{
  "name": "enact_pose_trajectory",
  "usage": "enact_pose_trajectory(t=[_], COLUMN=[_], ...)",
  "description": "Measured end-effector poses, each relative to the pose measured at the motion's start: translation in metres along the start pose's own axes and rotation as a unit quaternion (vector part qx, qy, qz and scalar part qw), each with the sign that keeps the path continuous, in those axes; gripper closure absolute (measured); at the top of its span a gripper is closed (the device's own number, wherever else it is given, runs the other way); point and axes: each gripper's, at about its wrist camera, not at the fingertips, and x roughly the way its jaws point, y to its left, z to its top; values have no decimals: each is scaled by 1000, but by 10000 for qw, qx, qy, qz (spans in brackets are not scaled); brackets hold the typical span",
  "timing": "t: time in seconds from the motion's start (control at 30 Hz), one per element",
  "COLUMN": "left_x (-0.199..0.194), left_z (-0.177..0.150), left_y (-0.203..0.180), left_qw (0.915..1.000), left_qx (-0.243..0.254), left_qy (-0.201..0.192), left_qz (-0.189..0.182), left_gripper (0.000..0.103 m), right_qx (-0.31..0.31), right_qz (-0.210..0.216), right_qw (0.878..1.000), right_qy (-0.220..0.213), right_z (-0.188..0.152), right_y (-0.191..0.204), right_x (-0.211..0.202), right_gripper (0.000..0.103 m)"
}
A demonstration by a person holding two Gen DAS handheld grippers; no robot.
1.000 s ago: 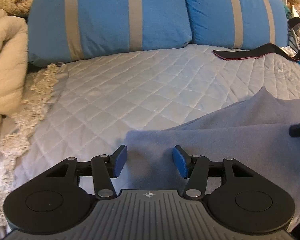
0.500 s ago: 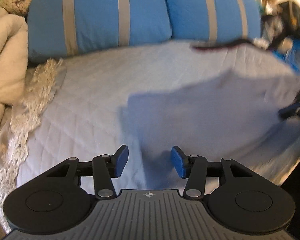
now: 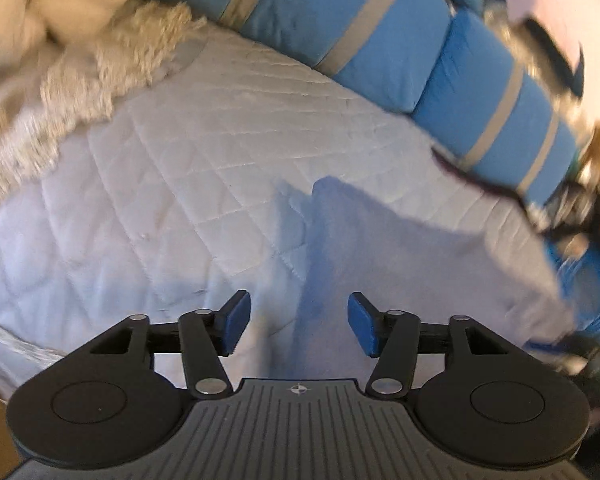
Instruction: Fold clothes
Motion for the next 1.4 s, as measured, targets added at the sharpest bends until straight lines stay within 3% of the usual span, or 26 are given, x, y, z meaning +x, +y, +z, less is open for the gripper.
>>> enact_pose_trajectory(t=[0.1, 0.23, 0.33, 0.47, 0.6, 0.77, 0.83, 0.87, 1.17, 1.4], left_x=[15, 30, 40, 51, 68, 74, 78, 80, 76, 74], left_z=[6, 20, 30, 34, 28, 25, 27, 28, 28, 37], left_y=[19, 36, 44, 44, 31, 28, 22, 21, 52, 52], left_qw=[9979, 9929, 9896, 9830, 9732, 9709, 9743, 9758, 9738, 9752], left_qx=[-499, -781, -806, -926, -757, -980, -913, -931, -1192, -965], left_qy=[-3, -61, 93, 248, 771, 859, 977, 1033, 938, 1073], left_qz=[-424, -897, -1190, -1564, -2027, -2008, -1812, -1685, -1694, -1675], left_gripper=[49, 48, 47, 36, 36, 41, 67, 87, 91, 88], right_qx=[12, 6, -28, 58, 187, 181, 194, 206, 259, 406], right_qz=[62, 163, 166, 197, 266, 212, 164, 148, 65, 111], right_qw=[9999, 9996, 9995, 9993, 9991, 9995, 9996, 9996, 9996, 9991], right_qy=[-113, -215, -251, -303, -260, -147, -95, -79, 55, 81], right_z=[1, 1, -1, -2, -4, -7, -7, -8, -13, -13], right_y=[1, 1, 2, 0, -3, -3, -3, -3, -7, -12], right_x=[-4, -9, -12, -17, -19, -15, -13, -12, -10, -9], right_gripper=[46, 37, 32, 30, 27, 25, 25, 24, 22, 22])
